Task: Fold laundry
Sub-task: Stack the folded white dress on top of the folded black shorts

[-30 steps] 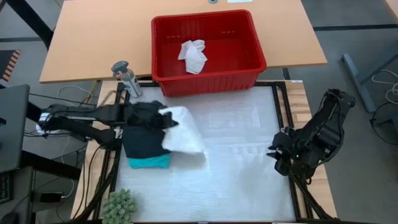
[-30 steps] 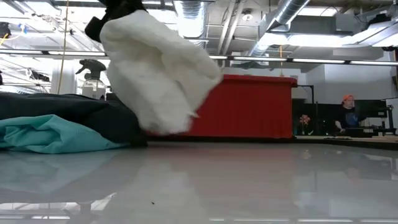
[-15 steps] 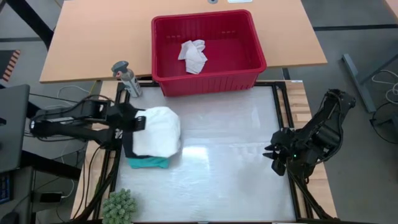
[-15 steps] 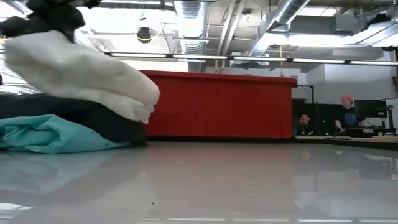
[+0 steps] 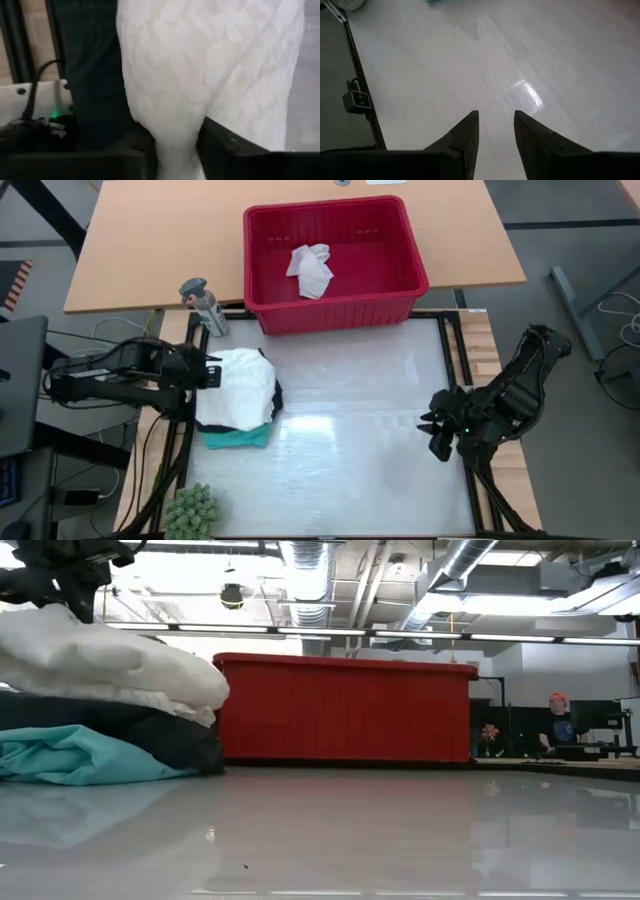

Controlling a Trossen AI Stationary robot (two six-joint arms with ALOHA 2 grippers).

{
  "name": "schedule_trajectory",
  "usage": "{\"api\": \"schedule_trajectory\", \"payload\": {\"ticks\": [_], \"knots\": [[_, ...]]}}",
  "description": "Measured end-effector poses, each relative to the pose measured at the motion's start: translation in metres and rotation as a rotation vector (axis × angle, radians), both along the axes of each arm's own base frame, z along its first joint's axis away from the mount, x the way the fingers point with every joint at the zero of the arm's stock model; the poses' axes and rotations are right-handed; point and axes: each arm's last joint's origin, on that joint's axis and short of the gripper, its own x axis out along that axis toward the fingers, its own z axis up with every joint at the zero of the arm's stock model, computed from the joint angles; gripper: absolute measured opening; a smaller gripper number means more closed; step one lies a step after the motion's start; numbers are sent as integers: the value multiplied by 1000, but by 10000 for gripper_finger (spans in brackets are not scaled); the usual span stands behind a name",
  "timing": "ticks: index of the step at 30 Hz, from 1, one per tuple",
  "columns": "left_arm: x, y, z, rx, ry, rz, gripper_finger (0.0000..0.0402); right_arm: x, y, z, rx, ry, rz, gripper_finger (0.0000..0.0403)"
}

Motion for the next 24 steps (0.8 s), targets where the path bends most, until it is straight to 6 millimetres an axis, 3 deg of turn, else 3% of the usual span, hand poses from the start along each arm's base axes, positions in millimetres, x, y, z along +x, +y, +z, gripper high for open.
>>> {"api": "schedule_trajectory", "payload": {"ticks": [10, 15, 18, 22, 24], "knots": [[-13, -1, 9, 12, 83, -32, 238, 12, 11, -8, -25, 17, 11, 150], [-22, 0, 29, 78, 63, -21, 250, 22, 9, -10, -27, 10, -26, 150], [-24, 2, 47, 171, -18, -10, 249, 35, 6, -5, -64, -104, -49, 150], [-20, 5, 73, 303, -206, -32, 247, 64, -10, 6, -124, -228, -56, 149], [-14, 5, 84, 364, -339, -83, 247, 88, -23, 11, -143, -290, -51, 142]]}}
